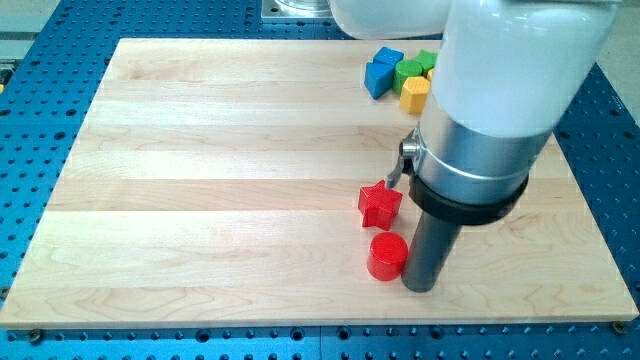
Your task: Push the red circle to the bottom of the blue triangle
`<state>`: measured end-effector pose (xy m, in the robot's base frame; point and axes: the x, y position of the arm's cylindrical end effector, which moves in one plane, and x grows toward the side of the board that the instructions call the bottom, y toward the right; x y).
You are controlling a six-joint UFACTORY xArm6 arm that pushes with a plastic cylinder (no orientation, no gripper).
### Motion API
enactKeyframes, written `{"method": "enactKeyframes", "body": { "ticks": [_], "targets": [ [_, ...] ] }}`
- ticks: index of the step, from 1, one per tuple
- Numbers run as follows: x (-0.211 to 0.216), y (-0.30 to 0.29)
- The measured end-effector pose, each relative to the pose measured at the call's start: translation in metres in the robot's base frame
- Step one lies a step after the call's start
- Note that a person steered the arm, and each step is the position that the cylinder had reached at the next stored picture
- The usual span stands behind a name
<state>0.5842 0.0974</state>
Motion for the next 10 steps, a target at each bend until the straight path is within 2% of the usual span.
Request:
{"method": "enactKeyframes", "body": {
  "ticks": [1,2,3,4,5,6,7,8,9,10],
  "targets": [
    [-0.018,-0.022],
    [-0.036,-0.074],
    [0.007,-0.117],
    [-0.01,-0.133],
    [-0.09,-0.087],
    [-0.097,-0.069],
    [-0.023,-0.082],
    [-0.048,-0.121],
    [-0.102,-0.139],
    [-0.123,-0.151]
  ]
}}
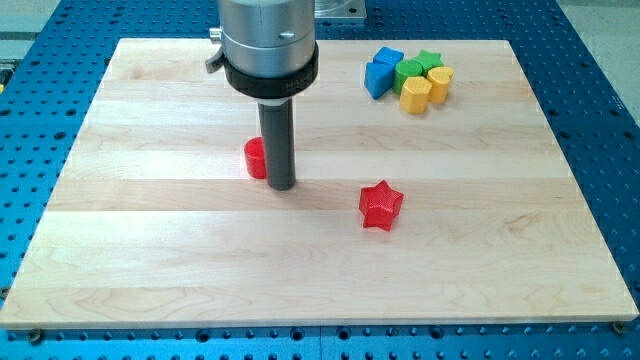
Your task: Push the red circle to the bottom of the blue triangle
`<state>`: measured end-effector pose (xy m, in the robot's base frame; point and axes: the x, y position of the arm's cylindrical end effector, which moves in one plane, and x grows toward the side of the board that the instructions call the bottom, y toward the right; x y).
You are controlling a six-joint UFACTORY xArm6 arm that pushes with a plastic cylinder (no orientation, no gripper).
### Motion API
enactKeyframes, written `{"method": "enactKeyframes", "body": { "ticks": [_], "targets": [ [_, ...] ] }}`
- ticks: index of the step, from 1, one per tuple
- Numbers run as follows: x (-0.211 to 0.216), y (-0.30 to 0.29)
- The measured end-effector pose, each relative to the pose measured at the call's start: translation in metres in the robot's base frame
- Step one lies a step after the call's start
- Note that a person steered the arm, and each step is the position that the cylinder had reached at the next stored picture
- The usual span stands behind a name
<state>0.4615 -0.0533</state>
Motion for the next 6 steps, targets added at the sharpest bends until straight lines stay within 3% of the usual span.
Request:
{"method": "enactKeyframes", "body": {
  "ticks": [1,2,3,4,6],
  "targets": [
    [0.002,-0.065],
    [-0.028,-0.032],
    [-0.039,0.066],
    [-0.029,0.086],
    [-0.113,0.138]
  ]
}}
